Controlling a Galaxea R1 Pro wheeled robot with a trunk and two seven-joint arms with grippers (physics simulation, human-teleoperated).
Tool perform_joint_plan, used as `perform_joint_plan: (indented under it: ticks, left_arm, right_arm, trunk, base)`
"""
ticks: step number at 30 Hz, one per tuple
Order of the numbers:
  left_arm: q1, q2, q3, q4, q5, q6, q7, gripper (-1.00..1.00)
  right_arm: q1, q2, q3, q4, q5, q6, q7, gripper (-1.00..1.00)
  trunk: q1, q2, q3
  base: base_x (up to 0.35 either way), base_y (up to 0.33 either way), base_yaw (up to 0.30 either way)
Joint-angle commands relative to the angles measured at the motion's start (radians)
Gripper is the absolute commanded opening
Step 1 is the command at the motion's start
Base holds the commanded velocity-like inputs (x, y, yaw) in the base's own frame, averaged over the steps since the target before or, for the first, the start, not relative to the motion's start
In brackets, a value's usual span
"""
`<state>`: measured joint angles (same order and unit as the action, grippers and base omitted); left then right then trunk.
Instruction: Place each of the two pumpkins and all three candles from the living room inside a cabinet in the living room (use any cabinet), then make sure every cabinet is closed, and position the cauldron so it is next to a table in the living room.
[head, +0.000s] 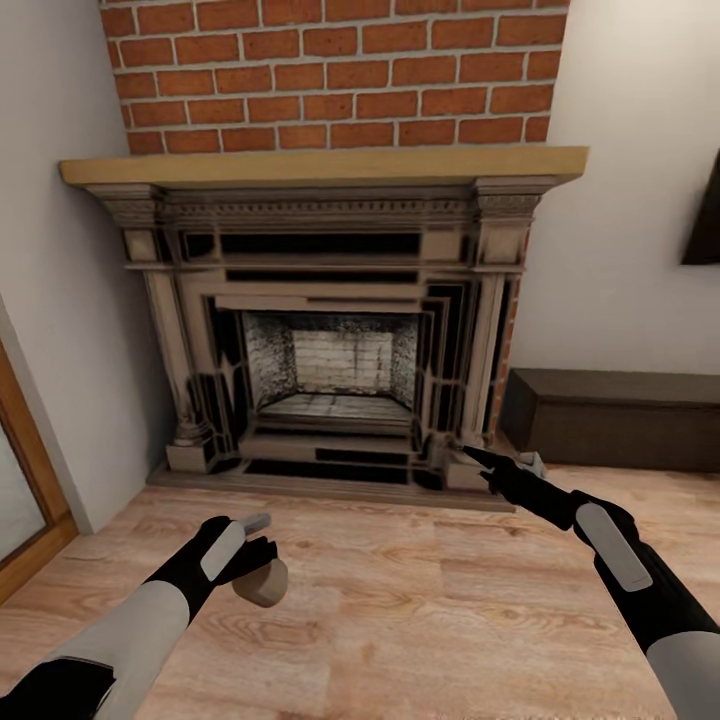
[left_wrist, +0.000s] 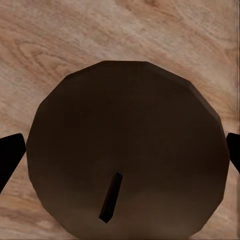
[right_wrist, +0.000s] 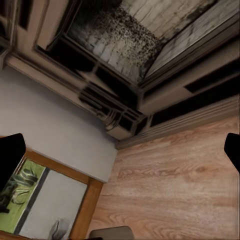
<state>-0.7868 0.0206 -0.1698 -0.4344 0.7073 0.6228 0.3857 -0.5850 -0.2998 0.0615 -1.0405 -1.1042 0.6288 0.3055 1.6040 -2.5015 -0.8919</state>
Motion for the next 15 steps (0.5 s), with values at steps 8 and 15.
perform_joint_plan:
  ticks: [8, 15]
  left_arm:
    - [0.000, 0.001, -0.008, -0.003, 0.009, 0.003, 0.012, -1.00]
    - [0.000, 0.001, -0.008, -0.003, 0.009, 0.003, 0.012, -1.00]
  right_arm:
    - [-0.001, -0.001, 0.001, 0.002, -0.002, 0.003, 0.002, 1.00]
    - [-0.001, -0.001, 0.001, 0.006, -0.002, 0.003, 0.002, 1.00]
  trunk:
    - [0.000, 0.000, -0.001]
    - [0.000, 0.000, -0.006]
  base:
    - [0.000, 0.000, -0.277]
    - [0.000, 0.000, -0.263]
